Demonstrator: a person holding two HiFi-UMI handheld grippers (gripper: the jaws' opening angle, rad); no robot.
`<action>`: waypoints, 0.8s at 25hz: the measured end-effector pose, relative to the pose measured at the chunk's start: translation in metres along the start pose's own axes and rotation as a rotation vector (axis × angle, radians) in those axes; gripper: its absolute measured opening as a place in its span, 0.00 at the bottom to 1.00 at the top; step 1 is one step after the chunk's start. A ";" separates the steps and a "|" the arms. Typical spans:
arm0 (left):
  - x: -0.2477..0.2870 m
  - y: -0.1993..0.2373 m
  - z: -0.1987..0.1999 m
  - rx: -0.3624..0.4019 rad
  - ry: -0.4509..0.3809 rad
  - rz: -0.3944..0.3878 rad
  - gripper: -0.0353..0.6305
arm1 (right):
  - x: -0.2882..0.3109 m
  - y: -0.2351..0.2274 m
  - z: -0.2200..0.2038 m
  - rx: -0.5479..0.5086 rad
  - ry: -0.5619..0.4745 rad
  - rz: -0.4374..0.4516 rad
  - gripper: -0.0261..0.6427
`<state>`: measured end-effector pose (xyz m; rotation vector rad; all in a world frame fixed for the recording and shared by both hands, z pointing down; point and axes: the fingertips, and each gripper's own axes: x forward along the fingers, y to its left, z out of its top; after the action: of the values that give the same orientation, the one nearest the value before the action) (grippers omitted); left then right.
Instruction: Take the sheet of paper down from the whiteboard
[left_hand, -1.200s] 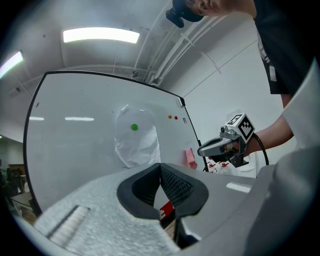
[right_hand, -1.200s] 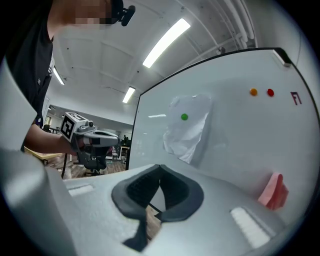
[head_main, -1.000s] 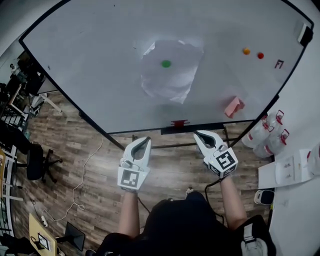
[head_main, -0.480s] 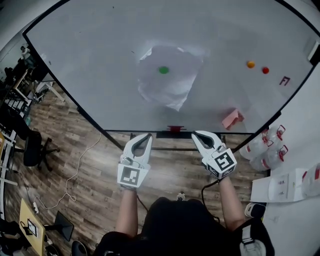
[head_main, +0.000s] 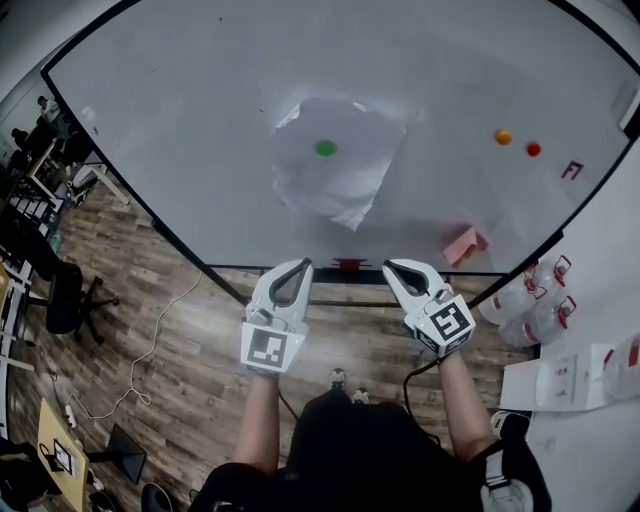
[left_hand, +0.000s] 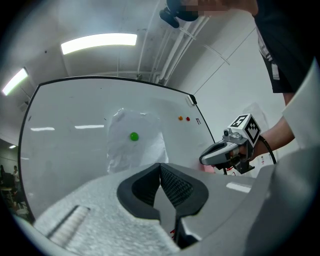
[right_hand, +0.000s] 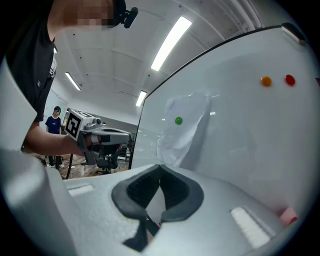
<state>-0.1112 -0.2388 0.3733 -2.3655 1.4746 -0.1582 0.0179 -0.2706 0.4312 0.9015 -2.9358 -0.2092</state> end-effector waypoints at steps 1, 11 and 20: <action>0.003 0.002 -0.001 -0.001 0.002 -0.004 0.07 | 0.003 -0.003 0.001 0.001 0.000 -0.006 0.05; 0.049 0.038 0.010 0.083 -0.038 -0.054 0.07 | 0.042 -0.023 0.008 -0.019 0.005 -0.043 0.05; 0.089 0.055 0.032 0.193 -0.121 -0.123 0.07 | 0.069 -0.043 0.013 -0.024 -0.027 -0.119 0.05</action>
<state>-0.1087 -0.3323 0.3165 -2.2675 1.2025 -0.1758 -0.0169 -0.3434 0.4130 1.0787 -2.8998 -0.2643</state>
